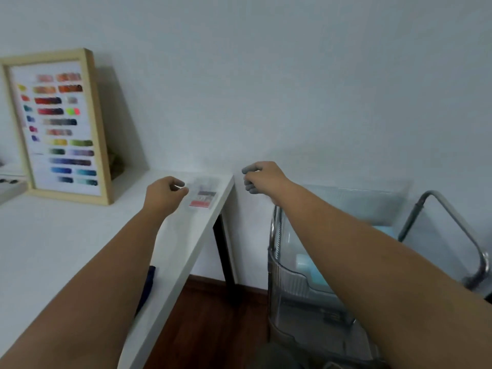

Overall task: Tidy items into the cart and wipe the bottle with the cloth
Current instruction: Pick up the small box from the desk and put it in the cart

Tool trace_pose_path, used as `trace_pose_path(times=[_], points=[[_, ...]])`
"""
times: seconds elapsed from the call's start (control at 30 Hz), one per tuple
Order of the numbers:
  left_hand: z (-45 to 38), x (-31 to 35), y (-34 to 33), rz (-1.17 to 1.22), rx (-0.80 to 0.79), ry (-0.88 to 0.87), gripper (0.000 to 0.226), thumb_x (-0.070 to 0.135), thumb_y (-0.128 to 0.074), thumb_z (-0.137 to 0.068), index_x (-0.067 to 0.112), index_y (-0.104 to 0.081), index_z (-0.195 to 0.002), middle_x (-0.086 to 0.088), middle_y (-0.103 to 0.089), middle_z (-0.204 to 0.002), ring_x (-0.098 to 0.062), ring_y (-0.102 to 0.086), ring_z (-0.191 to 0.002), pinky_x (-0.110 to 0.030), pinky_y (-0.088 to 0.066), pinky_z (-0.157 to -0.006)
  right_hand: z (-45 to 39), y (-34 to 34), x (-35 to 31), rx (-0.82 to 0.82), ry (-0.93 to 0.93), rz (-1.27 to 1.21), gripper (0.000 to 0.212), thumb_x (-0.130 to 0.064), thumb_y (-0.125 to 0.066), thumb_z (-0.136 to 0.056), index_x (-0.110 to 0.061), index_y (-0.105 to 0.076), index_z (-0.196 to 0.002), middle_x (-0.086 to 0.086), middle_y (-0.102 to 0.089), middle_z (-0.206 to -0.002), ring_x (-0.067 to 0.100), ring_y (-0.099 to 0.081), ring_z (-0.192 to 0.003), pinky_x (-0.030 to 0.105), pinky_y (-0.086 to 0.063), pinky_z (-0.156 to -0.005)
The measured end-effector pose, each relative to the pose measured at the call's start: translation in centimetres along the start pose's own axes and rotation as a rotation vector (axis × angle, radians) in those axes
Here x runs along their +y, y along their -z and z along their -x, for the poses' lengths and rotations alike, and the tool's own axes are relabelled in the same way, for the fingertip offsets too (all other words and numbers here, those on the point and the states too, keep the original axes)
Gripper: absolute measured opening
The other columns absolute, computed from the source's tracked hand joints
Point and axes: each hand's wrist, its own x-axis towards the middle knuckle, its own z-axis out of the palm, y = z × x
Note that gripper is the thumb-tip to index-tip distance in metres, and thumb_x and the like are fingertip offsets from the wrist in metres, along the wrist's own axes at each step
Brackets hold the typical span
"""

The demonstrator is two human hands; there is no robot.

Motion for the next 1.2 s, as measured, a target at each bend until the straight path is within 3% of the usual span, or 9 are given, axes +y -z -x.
trace_pose_path(times=[0.2,0.37,0.4,0.47,0.63,0.87,0.93,1.1,1.2], points=[[-1.5,-3.0,-0.9,0.008,-0.096,0.16,0.062,0.052,-0.071,-0.081,0.013,-0.06,-0.127,-0.009,-0.064,-0.123,-0.023,-0.059,-0.099,-0.029,-0.044,-0.079,-3.4,-5.3,1.6,-0.054,-0.144,0.145,0.007,-0.002,-0.055,-0.077,-0.008,-0.054,-0.081,0.01,-0.047,-0.069,0.022,-0.046,-0.056,0.032,-0.039,-0.064],[-3.4,-2.6,-0.9,-0.068,-0.129,0.143,0.062,0.056,-0.06,-0.088,0.011,-0.058,-0.131,-0.008,-0.061,-0.131,-0.027,-0.057,-0.116,-0.034,-0.043,-0.092,-5.9,-7.7,2.2,0.014,-0.148,0.212,0.017,-0.012,-0.06,-0.081,-0.007,-0.066,-0.095,0.008,-0.05,-0.081,0.023,-0.049,-0.073,0.029,-0.04,-0.065],[-3.9,-2.3,-0.9,-0.12,-0.154,0.134,0.059,0.056,-0.056,-0.091,0.01,-0.061,-0.129,-0.009,-0.062,-0.13,-0.028,-0.057,-0.115,-0.035,-0.044,-0.094,-6.3,-7.9,2.3,0.032,-0.168,0.218,0.005,-0.015,-0.059,-0.082,-0.01,-0.061,-0.083,0.007,-0.049,-0.074,0.023,-0.047,-0.065,0.026,-0.038,-0.059],[-4.9,-1.5,-0.9,-0.186,-0.229,0.132,0.053,0.054,-0.049,-0.095,0.009,-0.069,-0.116,-0.01,-0.068,-0.118,-0.029,-0.061,-0.104,-0.037,-0.047,-0.094,-7.1,-8.4,2.8,0.061,-0.232,0.187,0.016,-0.021,-0.058,-0.083,-0.011,-0.049,-0.074,0.004,-0.047,-0.066,0.021,-0.045,-0.057,0.024,-0.037,-0.053],[-6.6,0.4,-2.5,-0.261,-0.327,0.153,0.049,0.054,-0.05,-0.094,0.009,-0.071,-0.097,-0.008,-0.071,-0.096,-0.029,-0.064,-0.097,-0.038,-0.046,-0.095,-8.6,-10.0,4.2,0.09,-0.309,0.009,0.039,-0.035,-0.067,-0.081,-0.007,-0.061,-0.109,0.011,-0.069,-0.102,0.028,-0.067,-0.094,0.039,-0.055,-0.087],[-6.6,3.3,-4.5,-0.295,-0.342,0.099,0.04,0.049,-0.064,-0.084,0.013,-0.068,-0.101,-0.009,-0.068,-0.105,-0.031,-0.059,-0.105,-0.043,-0.048,-0.096,-9.6,-9.2,4.3,0.136,-0.355,-0.1,0.019,-0.012,-0.07,-0.077,-0.004,-0.061,-0.092,0.011,-0.06,-0.083,0.024,-0.057,-0.067,0.03,-0.051,-0.061],[-6.4,4.0,-4.9,-0.249,-0.323,0.082,0.037,0.046,-0.066,-0.083,0.01,-0.065,-0.091,-0.009,-0.068,-0.098,-0.031,-0.061,-0.1,-0.041,-0.049,-0.094,-9.5,-8.8,4.0,0.162,-0.372,-0.163,0.01,-0.006,-0.066,-0.081,-0.005,-0.058,-0.087,0.012,-0.055,-0.081,0.022,-0.051,-0.062,0.03,-0.044,-0.055],[-5.9,5.6,-4.9,0.101,-0.244,0.045,0.037,0.034,-0.071,-0.086,0.013,-0.051,-0.064,-0.006,-0.051,-0.066,-0.021,-0.049,-0.058,-0.029,-0.043,-0.058,-9.1,-7.4,2.2,0.198,-0.328,-0.331,0.012,-0.007,-0.056,-0.088,-0.007,-0.055,-0.1,0.008,-0.052,-0.07,0.014,-0.04,-0.049,0.026,-0.036,-0.047],[-5.8,6.8,-4.1,0.353,-0.22,0.063,0.029,0.031,-0.076,-0.082,0.011,-0.056,-0.075,-0.01,-0.054,-0.075,-0.022,-0.049,-0.067,-0.035,-0.046,-0.064,-8.6,-6.2,0.4,0.209,-0.262,-0.37,0.002,-0.007,-0.053,-0.089,-0.009,-0.055,-0.088,0.007,-0.053,-0.069,0.013,-0.041,-0.048,0.025,-0.036,-0.048]])
